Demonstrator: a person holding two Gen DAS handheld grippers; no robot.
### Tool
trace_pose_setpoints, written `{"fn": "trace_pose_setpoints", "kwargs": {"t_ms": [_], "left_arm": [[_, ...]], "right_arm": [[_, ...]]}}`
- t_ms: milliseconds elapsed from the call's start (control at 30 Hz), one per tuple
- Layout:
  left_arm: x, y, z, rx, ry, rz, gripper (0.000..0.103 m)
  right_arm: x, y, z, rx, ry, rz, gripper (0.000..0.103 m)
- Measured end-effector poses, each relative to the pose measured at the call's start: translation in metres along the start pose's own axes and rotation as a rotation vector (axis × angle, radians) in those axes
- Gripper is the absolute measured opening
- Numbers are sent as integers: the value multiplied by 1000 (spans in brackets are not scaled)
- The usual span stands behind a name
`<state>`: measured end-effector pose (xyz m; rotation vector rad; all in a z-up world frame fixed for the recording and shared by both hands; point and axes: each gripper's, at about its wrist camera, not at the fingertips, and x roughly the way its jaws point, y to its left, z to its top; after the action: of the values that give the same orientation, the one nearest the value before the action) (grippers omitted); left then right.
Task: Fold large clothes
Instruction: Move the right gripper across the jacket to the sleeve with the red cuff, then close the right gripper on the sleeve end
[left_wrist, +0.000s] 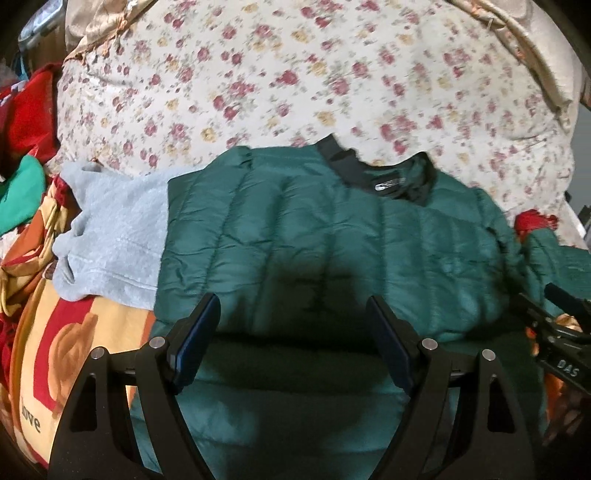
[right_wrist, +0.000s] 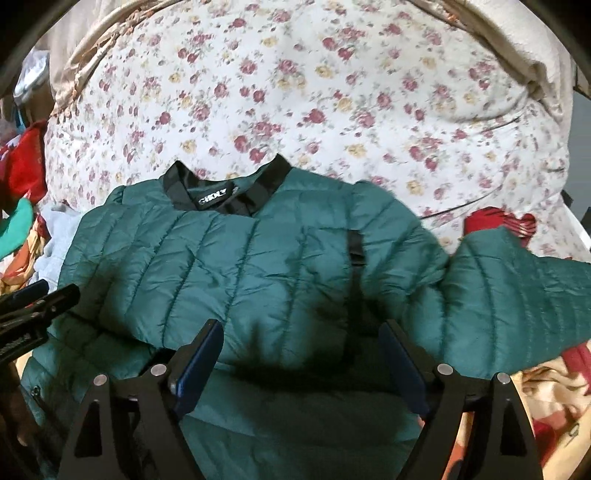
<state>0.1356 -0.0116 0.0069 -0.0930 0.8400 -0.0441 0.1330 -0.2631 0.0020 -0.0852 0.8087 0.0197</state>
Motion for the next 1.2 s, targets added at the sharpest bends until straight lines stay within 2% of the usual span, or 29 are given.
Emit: {"fn": "trace_pose_setpoints", "kwargs": {"t_ms": [233,600,900,1200], "left_arm": [[-17,-27,0,31,-14,-37,81],[-17,-63,-2,59,2,-68,81],[-12,-88,-4,91,7,-65,81],[-4,-87,-6,86,18,-58,81]], "right_arm": [[-17,-28,-7,19,-25,-45,84],[-31,-90,-13,67,-41,-123,84],[-35,-162,-19,161,-39,-198,84],[-23,-247,-29,288,9,-287,84]]}}
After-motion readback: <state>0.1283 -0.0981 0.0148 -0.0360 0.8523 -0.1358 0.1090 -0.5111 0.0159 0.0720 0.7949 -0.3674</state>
